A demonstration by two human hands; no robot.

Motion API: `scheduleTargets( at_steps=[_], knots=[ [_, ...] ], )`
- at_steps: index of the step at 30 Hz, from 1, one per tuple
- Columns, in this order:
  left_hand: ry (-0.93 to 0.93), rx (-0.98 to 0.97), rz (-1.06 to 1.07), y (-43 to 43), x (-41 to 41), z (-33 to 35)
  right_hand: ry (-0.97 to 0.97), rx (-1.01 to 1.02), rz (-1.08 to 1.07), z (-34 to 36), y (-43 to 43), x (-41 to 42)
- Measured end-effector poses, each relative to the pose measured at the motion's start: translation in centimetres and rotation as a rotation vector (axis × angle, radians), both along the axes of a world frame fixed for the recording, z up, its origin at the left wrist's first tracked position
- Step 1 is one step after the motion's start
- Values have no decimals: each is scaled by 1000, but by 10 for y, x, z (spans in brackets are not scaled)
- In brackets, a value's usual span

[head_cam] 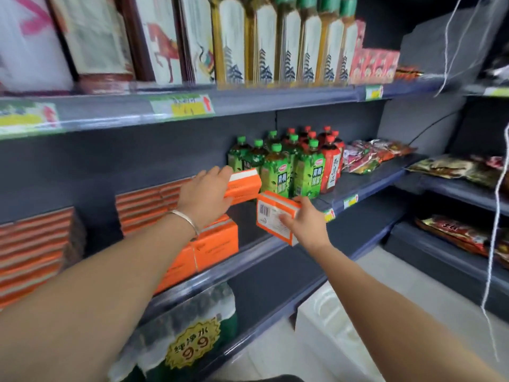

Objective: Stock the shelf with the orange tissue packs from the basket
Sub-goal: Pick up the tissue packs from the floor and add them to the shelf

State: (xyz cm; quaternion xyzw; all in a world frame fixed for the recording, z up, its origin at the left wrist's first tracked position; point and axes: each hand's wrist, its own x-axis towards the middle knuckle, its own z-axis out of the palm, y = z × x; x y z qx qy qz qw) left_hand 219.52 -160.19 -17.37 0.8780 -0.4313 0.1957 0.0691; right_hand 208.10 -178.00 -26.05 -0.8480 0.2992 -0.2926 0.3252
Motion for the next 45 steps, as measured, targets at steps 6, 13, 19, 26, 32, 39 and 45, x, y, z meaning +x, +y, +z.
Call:
scheduleTargets(
  at_steps=[6, 13, 19, 26, 32, 39, 45],
  knots=[
    [26, -21, 111, 16, 56, -3, 94, -5, -48, -6, 9, 85],
    [10, -37, 158, 15, 116, -20, 213, -86, -201, -23, -3, 168],
    [9, -63, 158, 11, 149, -29, 330, -105, -62, -43, 0, 209],
    [40, -66, 146, 1, 157, -39, 77, 93, 137, -58, -2, 217],
    [31, -41, 141, -3, 158, -46, 85, 132, 201, -52, 4, 224],
    [32, -14, 122, 1, 156, -47, 146, 133, 226, -43, 4, 219],
    [10, -12, 166, 6, 146, -42, 16, -213, 231, -8, 13, 194]
  ],
)
